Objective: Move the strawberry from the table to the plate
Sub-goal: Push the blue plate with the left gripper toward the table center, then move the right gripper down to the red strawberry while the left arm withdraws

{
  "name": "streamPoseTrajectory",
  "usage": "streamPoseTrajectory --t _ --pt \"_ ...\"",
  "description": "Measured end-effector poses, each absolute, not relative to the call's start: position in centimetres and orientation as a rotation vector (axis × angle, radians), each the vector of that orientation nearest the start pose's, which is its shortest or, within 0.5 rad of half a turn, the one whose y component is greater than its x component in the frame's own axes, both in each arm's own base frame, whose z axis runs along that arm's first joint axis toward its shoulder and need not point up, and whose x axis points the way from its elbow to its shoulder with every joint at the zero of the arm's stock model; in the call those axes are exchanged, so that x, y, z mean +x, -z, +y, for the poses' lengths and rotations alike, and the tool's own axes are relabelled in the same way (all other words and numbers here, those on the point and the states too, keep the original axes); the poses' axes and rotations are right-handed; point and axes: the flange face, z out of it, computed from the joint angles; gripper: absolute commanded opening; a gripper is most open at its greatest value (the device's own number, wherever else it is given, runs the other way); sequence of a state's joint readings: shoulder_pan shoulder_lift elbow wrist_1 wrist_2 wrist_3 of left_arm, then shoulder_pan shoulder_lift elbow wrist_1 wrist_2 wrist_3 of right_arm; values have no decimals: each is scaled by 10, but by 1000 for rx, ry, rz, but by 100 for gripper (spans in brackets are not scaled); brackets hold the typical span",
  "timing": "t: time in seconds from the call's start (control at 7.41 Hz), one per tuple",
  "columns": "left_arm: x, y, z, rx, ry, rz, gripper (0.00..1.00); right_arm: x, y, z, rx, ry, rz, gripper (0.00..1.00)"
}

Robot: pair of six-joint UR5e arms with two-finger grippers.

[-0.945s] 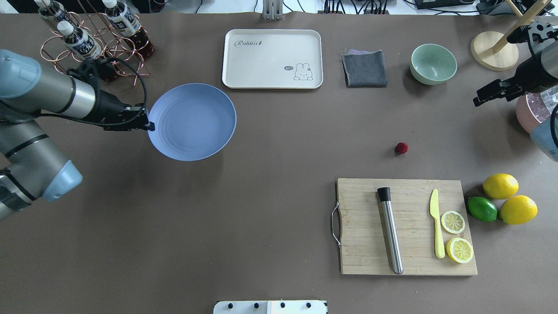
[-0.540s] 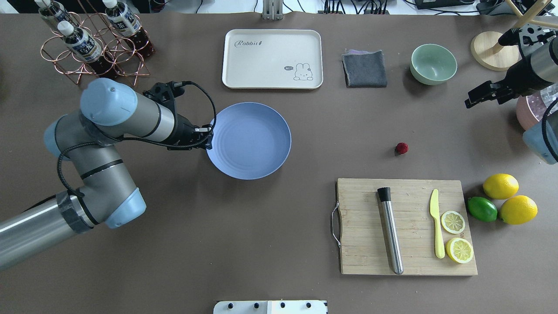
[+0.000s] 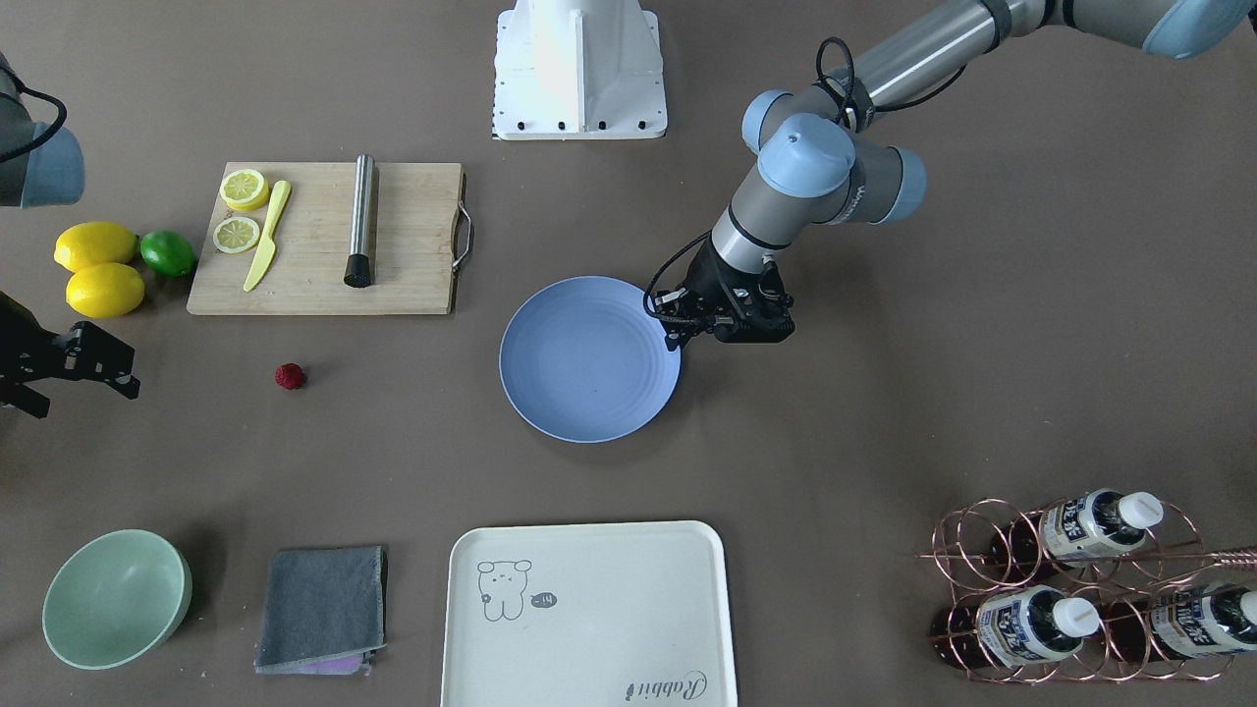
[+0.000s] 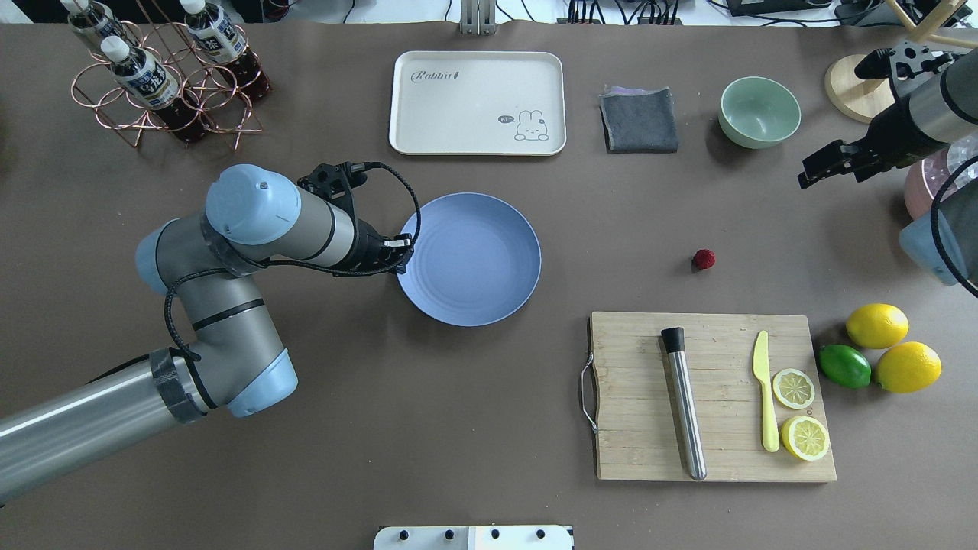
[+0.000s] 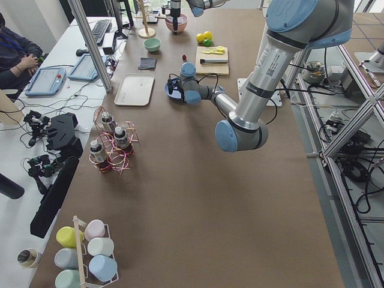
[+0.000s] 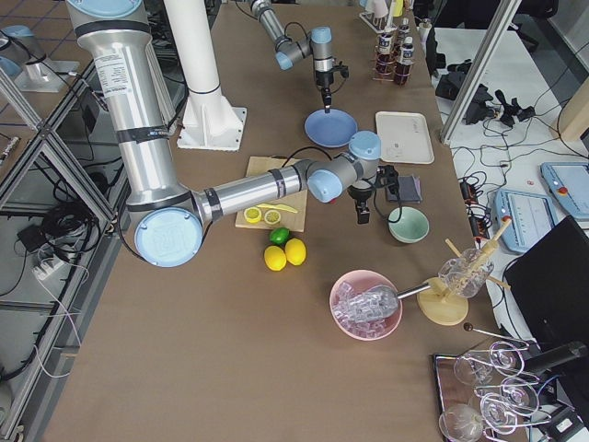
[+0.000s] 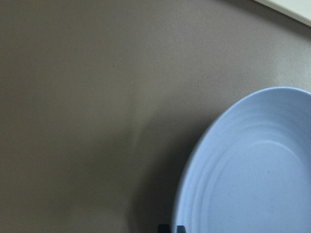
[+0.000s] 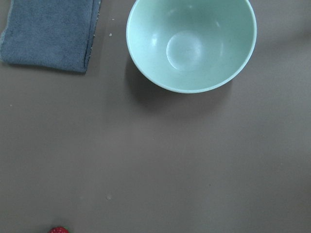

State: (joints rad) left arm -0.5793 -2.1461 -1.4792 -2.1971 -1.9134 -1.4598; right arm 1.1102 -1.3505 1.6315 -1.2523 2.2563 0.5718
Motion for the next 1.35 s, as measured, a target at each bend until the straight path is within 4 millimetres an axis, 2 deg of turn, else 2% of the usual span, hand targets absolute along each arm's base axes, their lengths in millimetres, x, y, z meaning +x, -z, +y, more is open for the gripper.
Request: streamPoseTrajectory --t 0.27,0.54,0.81,0.94,1.08,1.35 --pt "532 -288 -474 93 229 1140 98 -205 -473 -565 171 104 -863 99" --pt "498 -298 -489 121 225 1134 98 -218 -463 -566 163 97 -871 98" --pt "436 -322 -505 128 193 1130 98 -258 -449 -559 133 57 -867 98" --pt "412 -334 -510 141 177 1123 98 -280 -443 -554 124 28 -853 98" --pt "398 -341 -513 155 165 1115 98 -297 -442 -548 120 -1 -831 98" --pt "386 -345 -516 171 163 1111 98 -328 -449 -532 112 -25 -793 97"
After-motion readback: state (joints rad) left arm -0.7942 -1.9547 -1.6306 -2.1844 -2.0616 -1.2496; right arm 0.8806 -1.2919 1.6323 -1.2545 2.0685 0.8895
